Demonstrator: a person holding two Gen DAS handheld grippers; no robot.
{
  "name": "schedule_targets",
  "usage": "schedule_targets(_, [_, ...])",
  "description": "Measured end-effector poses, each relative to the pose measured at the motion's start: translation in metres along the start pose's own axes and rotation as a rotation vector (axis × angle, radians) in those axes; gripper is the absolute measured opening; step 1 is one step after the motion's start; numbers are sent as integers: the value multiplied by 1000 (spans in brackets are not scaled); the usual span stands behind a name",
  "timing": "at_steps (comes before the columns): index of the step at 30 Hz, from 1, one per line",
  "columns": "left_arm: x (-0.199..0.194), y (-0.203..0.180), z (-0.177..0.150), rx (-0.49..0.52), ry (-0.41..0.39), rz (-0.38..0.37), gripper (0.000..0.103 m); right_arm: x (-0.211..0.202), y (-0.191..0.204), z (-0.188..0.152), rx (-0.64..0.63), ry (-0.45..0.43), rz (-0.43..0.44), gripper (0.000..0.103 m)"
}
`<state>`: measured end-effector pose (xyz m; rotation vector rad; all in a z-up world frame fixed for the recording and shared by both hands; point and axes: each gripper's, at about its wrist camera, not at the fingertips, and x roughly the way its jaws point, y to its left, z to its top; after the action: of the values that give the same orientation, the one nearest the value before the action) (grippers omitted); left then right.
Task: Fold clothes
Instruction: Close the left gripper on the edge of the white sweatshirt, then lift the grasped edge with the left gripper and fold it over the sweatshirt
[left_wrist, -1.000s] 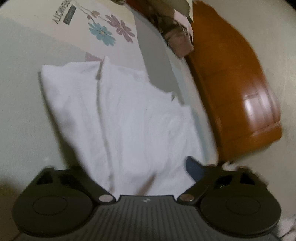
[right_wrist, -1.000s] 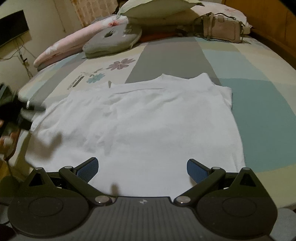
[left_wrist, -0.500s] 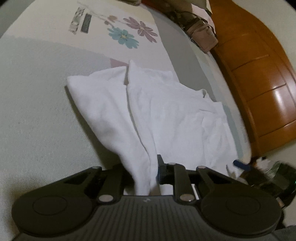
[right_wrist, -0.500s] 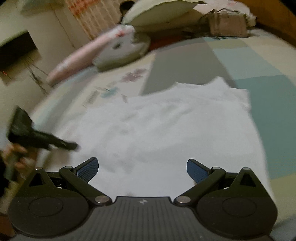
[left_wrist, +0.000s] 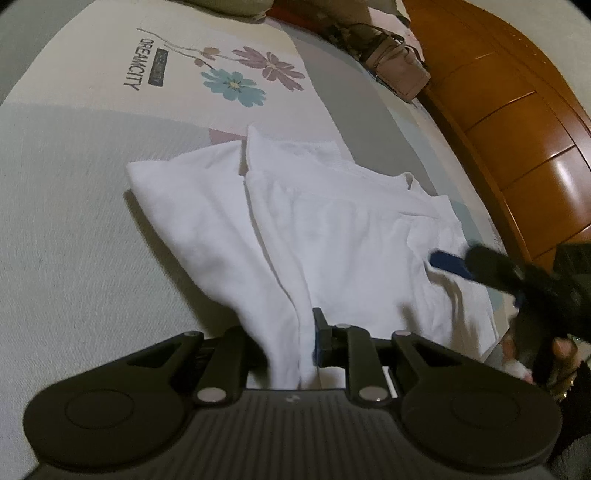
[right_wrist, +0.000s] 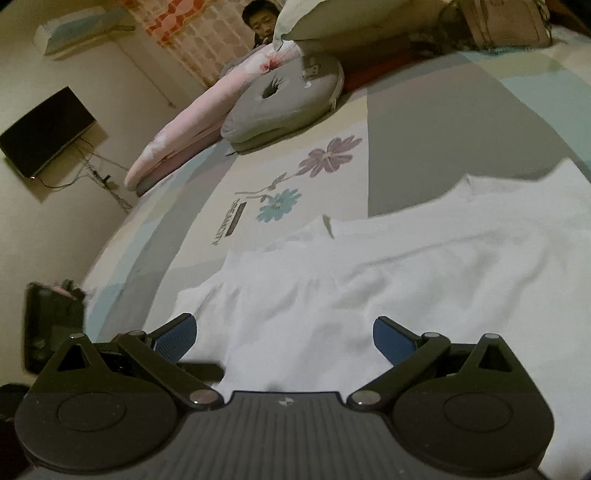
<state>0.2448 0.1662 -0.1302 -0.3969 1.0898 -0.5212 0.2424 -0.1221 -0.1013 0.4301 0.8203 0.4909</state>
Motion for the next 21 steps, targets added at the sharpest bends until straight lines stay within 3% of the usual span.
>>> schedule_targets(10, [1, -3, 1, 30, -2, 3, 19, 65, -9, 38, -56, -23, -85, 103])
schedule_targets(15, [1, -5, 1, 37, 2, 17, 19, 48, -2, 35, -54, -9, -88, 103])
schedule_targets(21, [0, -9, 0, 27, -5, 40, 19, 15, 1, -9, 4, 73, -74, 103])
